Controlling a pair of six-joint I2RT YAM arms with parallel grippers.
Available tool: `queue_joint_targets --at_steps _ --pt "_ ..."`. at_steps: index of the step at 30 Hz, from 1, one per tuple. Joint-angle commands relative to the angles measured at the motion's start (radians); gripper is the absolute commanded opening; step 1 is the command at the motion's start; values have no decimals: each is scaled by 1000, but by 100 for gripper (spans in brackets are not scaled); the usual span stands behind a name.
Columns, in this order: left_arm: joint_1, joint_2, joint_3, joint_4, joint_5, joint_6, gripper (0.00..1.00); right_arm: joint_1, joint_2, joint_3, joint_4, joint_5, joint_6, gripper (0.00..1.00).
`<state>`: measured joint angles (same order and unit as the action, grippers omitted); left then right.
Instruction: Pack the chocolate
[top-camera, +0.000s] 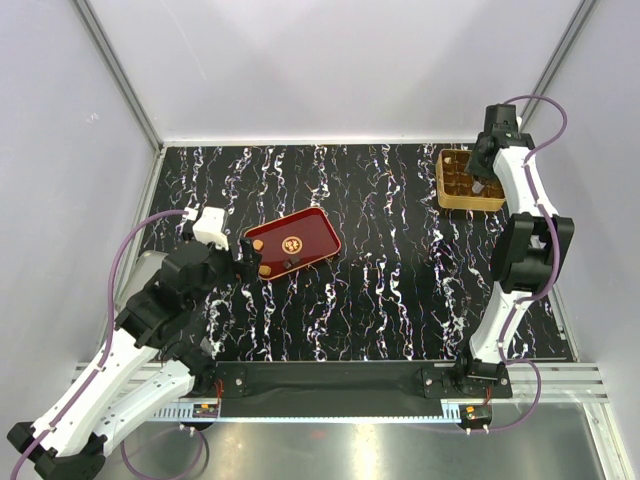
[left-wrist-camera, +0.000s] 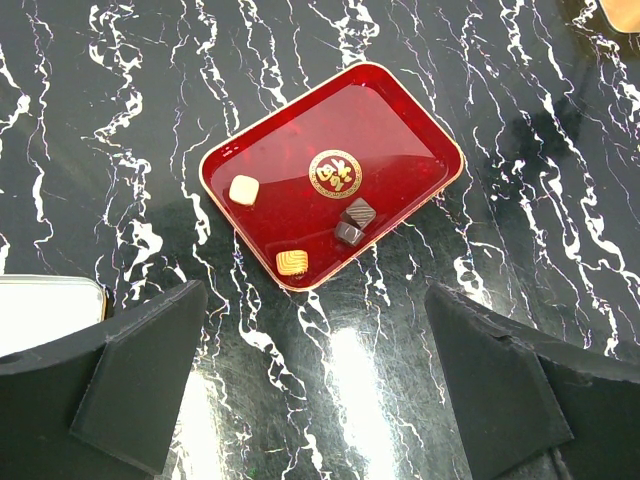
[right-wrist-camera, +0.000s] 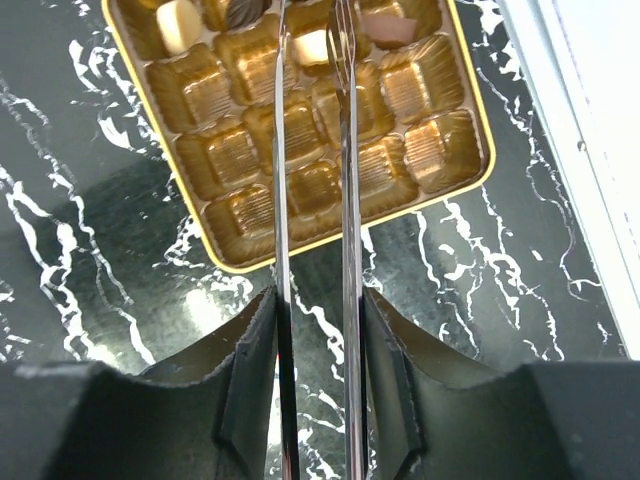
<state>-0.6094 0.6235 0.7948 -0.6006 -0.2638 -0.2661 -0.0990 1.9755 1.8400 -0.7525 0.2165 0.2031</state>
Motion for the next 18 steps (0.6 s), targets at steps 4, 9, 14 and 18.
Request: queue_joint_targets --at_steps 4,9,14,18 --pt "2 -15 6 36 -22 5 99 113 -182 -105 44 -81 28 42" --pt "2 -11 4 38 -20 4 99 368 -288 -252 142 -114 -1 43" --pt "0 -8 7 38 -18 2 99 565 -351 -396 257 -210 7 44" --pt "2 -8 7 39 -18 4 99 718 -340 -465 373 -250 -34 44"
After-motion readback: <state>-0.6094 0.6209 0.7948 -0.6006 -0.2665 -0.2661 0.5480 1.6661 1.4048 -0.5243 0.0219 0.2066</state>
